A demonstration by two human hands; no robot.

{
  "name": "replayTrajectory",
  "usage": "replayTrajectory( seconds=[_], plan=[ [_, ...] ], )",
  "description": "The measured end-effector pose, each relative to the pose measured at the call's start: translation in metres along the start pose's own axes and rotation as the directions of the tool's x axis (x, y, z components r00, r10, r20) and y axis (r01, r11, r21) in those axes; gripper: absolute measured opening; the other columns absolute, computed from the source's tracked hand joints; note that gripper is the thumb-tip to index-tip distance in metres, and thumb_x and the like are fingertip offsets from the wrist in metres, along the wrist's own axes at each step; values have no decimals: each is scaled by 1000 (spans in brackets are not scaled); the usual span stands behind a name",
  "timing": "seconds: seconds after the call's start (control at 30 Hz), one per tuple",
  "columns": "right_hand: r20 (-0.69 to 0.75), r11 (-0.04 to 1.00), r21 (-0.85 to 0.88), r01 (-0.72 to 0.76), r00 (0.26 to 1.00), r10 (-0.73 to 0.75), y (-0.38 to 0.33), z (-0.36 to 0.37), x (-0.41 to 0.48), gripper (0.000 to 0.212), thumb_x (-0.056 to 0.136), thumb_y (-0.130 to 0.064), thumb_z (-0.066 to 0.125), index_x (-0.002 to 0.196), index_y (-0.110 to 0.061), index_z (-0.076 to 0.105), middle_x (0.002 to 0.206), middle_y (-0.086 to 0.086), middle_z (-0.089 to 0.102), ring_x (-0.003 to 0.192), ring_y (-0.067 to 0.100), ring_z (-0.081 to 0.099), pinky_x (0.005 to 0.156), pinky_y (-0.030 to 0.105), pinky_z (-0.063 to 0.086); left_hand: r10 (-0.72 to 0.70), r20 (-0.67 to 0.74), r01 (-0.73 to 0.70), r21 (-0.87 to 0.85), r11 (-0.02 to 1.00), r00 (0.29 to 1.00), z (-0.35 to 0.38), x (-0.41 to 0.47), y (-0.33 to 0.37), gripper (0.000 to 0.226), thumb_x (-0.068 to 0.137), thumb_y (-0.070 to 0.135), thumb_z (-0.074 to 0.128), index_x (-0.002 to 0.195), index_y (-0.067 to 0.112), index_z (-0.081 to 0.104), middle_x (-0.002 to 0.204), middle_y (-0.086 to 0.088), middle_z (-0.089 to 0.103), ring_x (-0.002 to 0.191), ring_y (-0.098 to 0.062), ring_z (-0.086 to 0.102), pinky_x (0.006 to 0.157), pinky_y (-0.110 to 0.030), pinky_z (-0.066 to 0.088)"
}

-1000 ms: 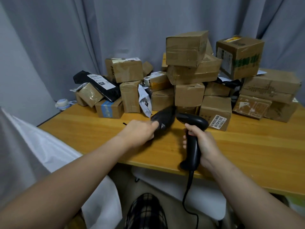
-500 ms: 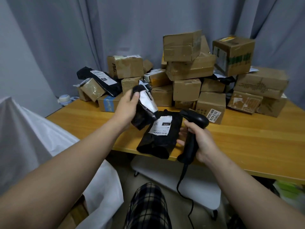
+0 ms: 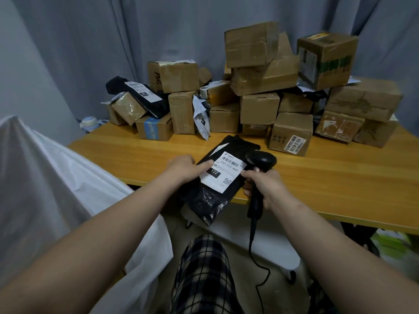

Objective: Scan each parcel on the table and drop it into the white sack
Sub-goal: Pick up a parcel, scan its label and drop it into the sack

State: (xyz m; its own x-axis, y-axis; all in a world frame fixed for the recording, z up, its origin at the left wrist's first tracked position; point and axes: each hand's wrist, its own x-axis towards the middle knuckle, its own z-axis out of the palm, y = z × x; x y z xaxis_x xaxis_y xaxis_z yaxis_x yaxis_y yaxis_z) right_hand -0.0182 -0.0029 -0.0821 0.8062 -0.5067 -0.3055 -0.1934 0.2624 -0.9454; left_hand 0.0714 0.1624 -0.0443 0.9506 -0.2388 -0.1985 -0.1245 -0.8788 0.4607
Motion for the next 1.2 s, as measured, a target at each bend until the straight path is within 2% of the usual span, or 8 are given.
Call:
replayTrajectory(
  seconds=[0.1,0.23,0.43,0.53,0.7,0.9,1.03,1.2],
  plan=[
    [-18,1000,-4,24,1000,-24,3,5,2,22,86,-5,67,106,-8,57,85,8,62,72,20,58,64,31,52,108,-63,-97,160,982,992,-2,19,18,76,86,70,46,138,14,48,143,-9,46,131,-30,39,104,-40,34],
    [-51,999,38,39,998,-37,9,-1,5,16,88,-7,64,103,-4,60,78,8,63,67,21,61,62,30,53,170,120,-135,-255,958,978,5,30,40,57,91,44,61,129,2,51,119,-9,57,94,-19,53,78,-30,43],
    [21,990,112,84,996,-87,15,-10,-2,23,88,-9,66,110,-5,62,90,8,69,81,22,67,71,30,59,99,89,-13,-673,740,991,13,31,52,25,89,16,68,108,5,56,75,-4,62,57,-12,60,38,-18,46],
    [24,975,125,183,982,-187,14,-19,-13,28,85,-15,71,112,-11,64,103,10,70,91,23,68,67,30,58,172,17,-85,-818,569,985,6,25,50,10,91,13,65,100,8,63,82,-7,71,63,-14,69,57,-26,56],
    [2,865,72,497,867,-498,-4,-27,-41,8,83,-10,72,78,-7,67,64,6,64,55,20,59,55,33,52,207,-266,-309,-926,216,942,-6,11,38,11,96,6,54,99,15,57,91,-1,72,80,-13,71,66,-28,58],
    [152,788,-178,589,808,-569,-5,-14,-58,39,83,-21,74,73,13,56,62,26,59,43,19,56,51,33,47,130,-194,-205,-975,81,972,-11,-9,36,23,100,6,45,122,11,50,96,-6,69,79,-15,69,57,-27,56],
    [116,732,-285,618,781,-614,6,-13,-59,29,79,-28,75,63,-13,57,61,15,62,55,29,63,57,42,53,147,-180,-189,-981,49,973,-7,-16,36,22,103,11,41,124,14,47,95,-5,68,81,-16,68,60,-29,57],
    [132,718,-284,636,767,-627,7,-13,-63,23,83,-20,73,72,-3,64,61,15,63,56,24,64,59,47,54,135,-124,-125,-992,-2,983,-10,-20,35,19,104,13,38,120,20,44,95,-7,69,88,-21,67,70,-37,56]
  ],
)
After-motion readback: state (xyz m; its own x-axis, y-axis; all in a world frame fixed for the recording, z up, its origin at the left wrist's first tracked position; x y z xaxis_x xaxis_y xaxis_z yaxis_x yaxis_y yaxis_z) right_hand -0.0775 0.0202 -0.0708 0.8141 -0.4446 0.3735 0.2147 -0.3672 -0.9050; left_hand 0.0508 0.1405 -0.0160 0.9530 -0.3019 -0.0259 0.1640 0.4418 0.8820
